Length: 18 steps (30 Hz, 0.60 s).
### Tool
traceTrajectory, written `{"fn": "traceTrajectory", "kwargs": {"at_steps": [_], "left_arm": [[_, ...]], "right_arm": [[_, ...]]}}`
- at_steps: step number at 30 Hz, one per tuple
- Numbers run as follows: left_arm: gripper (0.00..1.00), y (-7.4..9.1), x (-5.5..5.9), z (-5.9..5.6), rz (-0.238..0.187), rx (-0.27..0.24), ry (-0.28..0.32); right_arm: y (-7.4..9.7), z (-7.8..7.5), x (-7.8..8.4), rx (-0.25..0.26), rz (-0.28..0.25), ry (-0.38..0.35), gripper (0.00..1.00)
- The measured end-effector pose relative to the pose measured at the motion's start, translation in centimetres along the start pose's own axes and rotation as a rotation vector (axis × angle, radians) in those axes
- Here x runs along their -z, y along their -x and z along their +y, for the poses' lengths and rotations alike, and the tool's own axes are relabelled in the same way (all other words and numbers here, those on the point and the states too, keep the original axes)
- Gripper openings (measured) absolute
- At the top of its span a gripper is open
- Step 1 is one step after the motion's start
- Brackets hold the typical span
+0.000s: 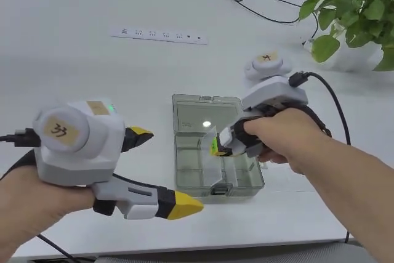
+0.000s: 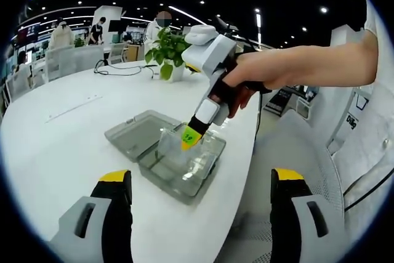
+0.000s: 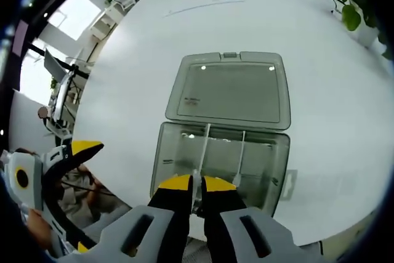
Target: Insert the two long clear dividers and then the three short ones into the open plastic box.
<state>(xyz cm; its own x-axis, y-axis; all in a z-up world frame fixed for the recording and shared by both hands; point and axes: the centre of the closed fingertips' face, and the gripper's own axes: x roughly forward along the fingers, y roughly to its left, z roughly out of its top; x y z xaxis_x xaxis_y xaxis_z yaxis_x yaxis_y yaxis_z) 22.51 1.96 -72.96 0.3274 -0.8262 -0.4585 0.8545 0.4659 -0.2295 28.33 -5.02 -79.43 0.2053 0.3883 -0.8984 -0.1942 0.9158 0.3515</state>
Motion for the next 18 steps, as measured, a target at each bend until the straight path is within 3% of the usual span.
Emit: {"fn": "traceTrajectory", "kwargs": {"at_steps": [18], "left_arm": [[0.95,-0.09,0.16,0.25,-0.001,0.001,0.006]], "right_arm": [[-0.15,0.22,-0.01,0.019,0.008,0.050,0.07]]}}
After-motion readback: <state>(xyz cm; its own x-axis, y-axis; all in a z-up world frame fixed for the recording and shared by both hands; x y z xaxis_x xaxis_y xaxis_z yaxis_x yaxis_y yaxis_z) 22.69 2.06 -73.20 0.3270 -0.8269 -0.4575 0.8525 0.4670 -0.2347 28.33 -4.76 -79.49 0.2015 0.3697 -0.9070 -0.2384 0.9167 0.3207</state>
